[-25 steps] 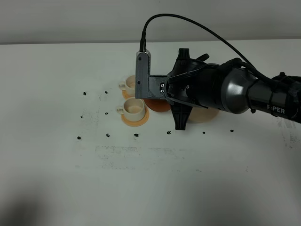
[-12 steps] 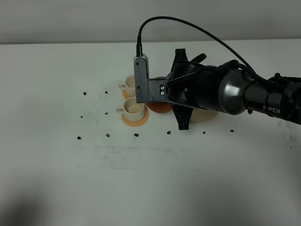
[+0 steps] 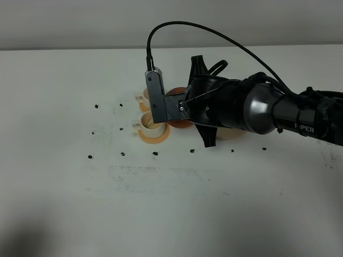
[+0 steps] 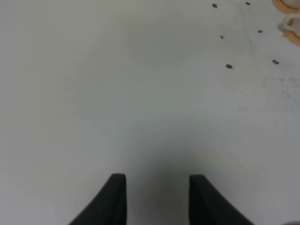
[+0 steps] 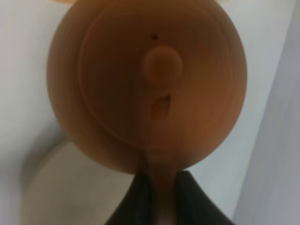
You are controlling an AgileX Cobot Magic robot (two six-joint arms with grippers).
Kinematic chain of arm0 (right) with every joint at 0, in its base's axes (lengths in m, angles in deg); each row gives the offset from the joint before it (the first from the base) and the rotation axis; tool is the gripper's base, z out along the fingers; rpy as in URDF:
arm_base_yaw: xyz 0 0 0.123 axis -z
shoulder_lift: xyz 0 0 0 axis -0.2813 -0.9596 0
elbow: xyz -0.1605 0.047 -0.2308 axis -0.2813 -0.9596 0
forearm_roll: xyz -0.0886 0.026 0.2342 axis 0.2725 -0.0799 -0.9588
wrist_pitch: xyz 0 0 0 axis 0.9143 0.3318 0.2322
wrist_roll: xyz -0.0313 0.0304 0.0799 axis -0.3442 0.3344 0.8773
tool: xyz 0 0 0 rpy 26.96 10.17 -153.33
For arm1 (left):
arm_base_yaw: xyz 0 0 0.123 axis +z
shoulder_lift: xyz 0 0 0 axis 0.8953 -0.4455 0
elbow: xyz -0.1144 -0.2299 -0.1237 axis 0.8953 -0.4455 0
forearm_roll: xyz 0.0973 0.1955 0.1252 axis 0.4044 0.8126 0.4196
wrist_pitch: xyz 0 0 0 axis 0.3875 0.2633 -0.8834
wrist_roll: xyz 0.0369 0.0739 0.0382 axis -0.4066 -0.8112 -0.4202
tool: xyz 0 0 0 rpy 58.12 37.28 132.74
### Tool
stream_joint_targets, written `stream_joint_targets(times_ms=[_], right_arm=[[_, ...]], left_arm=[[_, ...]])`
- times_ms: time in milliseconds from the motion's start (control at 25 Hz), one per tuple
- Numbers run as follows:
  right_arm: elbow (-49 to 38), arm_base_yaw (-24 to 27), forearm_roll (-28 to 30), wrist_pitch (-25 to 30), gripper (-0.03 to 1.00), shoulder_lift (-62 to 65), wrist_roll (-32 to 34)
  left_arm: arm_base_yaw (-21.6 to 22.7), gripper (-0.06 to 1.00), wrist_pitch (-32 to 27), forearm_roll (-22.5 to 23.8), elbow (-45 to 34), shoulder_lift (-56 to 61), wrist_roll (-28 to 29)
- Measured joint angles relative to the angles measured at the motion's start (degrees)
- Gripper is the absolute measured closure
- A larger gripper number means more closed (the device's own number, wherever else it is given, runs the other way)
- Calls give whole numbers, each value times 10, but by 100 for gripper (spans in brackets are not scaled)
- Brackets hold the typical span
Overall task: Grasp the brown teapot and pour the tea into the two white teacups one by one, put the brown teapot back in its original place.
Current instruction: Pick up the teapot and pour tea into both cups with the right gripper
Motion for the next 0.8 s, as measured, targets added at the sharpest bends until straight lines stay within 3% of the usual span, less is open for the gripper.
stream_joint_targets(times_ms=[800], right_arm=[[0, 0, 58, -1, 84, 0, -26]], left_arm=[[0, 60, 0, 0, 0, 0, 0]])
